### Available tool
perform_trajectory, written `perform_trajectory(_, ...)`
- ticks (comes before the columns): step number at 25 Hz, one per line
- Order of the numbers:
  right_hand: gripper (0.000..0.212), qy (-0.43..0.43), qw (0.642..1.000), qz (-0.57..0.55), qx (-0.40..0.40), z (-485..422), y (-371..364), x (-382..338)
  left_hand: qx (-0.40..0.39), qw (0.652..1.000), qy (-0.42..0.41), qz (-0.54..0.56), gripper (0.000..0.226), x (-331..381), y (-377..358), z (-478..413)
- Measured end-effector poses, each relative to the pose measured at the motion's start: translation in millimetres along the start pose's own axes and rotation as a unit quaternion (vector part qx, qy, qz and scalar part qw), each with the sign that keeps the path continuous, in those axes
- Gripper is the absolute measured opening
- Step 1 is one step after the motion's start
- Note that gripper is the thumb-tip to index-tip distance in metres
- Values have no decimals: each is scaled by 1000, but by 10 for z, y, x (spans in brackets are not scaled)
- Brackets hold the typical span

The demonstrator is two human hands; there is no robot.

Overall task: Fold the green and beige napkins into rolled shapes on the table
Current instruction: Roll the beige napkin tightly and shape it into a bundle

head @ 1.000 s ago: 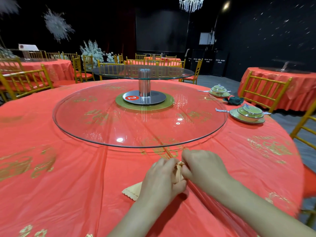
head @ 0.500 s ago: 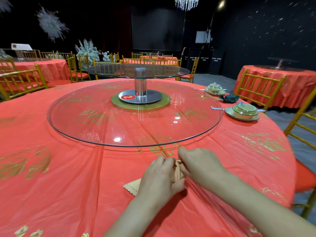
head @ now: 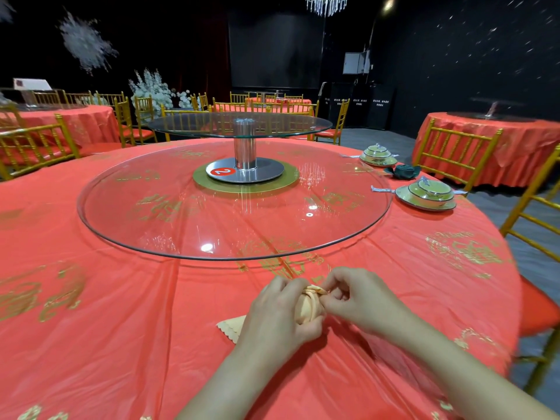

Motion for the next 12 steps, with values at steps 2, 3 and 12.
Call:
perform_trajectory(2, 23, -7, 999, 48, -25, -70, 33, 11, 1, 1000, -7, 0, 57, 12, 2, 6)
perform_trajectory(3, 22, -8, 997, 65, -35, -111, 28, 14, 0, 1000, -11, 0, 57, 17, 0, 9)
perform_trajectory(12, 11, 47, 973, 204, 96, 78, -26, -217, -2, 1000, -22, 5, 60, 28, 20, 9)
Point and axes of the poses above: each hand's wrist, its own z-axis away from the middle knuckle, its own y-axis out of the back of the hand, x = y × z, the point moved 10 cm from there along -z, towards the middle knuckle, and after that the axes turned 8 degrees about -x, right-handed, at the moved point
